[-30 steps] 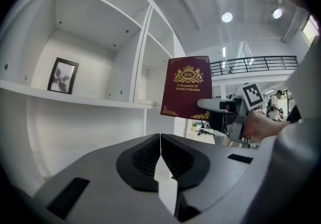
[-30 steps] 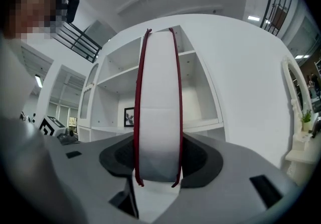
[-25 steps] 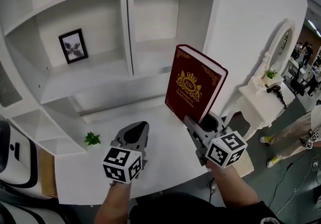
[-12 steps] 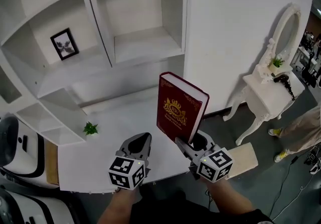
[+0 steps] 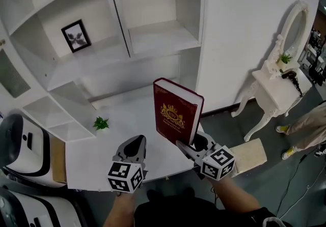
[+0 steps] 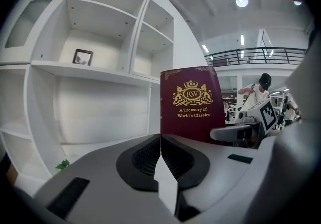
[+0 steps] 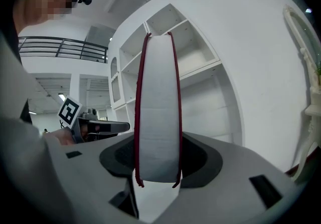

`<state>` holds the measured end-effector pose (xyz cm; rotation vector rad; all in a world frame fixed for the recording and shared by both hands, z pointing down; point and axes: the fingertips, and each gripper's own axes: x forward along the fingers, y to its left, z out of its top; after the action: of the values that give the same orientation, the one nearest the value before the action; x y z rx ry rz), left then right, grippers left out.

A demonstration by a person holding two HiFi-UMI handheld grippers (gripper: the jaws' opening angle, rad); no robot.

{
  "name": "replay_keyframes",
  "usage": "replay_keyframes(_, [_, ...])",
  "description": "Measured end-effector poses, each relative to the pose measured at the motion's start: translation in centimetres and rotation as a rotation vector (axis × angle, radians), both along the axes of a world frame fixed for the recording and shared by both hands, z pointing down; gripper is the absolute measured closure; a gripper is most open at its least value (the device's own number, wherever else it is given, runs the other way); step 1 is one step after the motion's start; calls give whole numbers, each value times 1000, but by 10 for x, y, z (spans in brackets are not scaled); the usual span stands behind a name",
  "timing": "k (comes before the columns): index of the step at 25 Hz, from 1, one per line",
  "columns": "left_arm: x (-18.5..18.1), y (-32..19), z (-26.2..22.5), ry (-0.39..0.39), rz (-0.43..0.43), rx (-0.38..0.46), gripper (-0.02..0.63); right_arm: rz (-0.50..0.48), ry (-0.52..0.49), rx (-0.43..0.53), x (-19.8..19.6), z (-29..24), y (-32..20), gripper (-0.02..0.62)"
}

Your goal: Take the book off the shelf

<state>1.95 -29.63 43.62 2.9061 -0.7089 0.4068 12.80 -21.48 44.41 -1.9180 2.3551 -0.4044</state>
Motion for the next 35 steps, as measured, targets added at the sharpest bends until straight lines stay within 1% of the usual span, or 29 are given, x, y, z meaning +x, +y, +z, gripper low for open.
replay_keyframes(5, [-68,-40,4,17,-66,-11,595,-57,42,-2,-62,-3,-42,368])
replay_keyframes(9, [-114,-73,5,25,-77,-5,595,-74,59,-4,-111,-6,-78,370])
replay_keyframes(12, [-136,-91,6,22,-83,0,595,-74,43,-3,-131,-9,-94,370])
replay_keyframes(20, [-145,-99,0,43,-111,21,595,-81,53,2,-126,-8,-98,368])
replay_keyframes(26, [-123,-106,-15,53,-114,52,595,-92,56,22,-106,-19,-103,370])
replay_keyframes(35, [-100,-108,-9,49,-135,33,595,-114,63,9,-83,-14,-111,371])
